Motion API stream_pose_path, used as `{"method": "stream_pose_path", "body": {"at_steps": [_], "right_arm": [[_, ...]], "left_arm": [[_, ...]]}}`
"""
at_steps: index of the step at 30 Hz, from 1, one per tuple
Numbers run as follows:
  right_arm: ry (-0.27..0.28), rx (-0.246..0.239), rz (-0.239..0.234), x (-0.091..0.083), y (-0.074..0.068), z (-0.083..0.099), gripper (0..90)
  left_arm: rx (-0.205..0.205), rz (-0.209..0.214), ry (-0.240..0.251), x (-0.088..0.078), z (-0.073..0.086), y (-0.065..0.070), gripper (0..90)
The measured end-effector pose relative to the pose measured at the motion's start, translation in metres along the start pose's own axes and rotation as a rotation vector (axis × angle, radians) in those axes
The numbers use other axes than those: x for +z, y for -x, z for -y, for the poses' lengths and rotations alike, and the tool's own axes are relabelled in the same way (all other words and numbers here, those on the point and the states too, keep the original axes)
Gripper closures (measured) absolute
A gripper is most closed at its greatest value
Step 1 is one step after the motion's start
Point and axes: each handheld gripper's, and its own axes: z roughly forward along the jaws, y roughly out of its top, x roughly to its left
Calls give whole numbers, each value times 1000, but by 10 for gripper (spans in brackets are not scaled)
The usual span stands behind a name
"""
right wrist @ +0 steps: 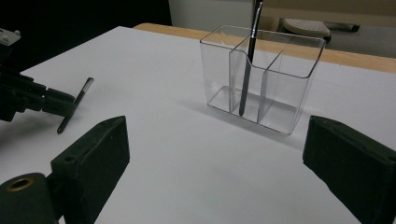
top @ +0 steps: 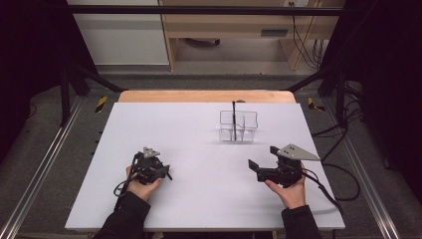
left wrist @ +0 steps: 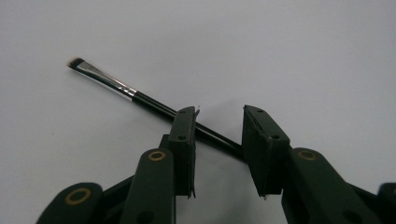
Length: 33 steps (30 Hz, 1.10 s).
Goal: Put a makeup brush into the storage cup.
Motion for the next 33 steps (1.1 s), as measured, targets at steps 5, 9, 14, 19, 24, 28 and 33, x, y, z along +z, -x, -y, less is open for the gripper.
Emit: {"method": "stream_pose_path", "body": {"at_steps": [5,9,14,19,24,28,33], "right_arm": [[2,2,2,0,0,0,77],[2,-1,2,0,0,0,77],[-3,-1,0,1,0,0,77],[2,3,0,0,0,0,77],[0,3,-1,0,0,0,76],[2,3,1,0,0,0,76],[2,1,2,-1,0,0,76]], "left_arm": [[-8,0,-2,0,1,-1,640],[-30,4,9,3,1,1,512],[-28,-19,24,6,1,8,456],[14,-58,17,6,2,10,526],[24,-30,6,3,2,10,598],[47,-14,-11,1,2,9,640],[60,-5,-26,-3,3,6,685]]}}
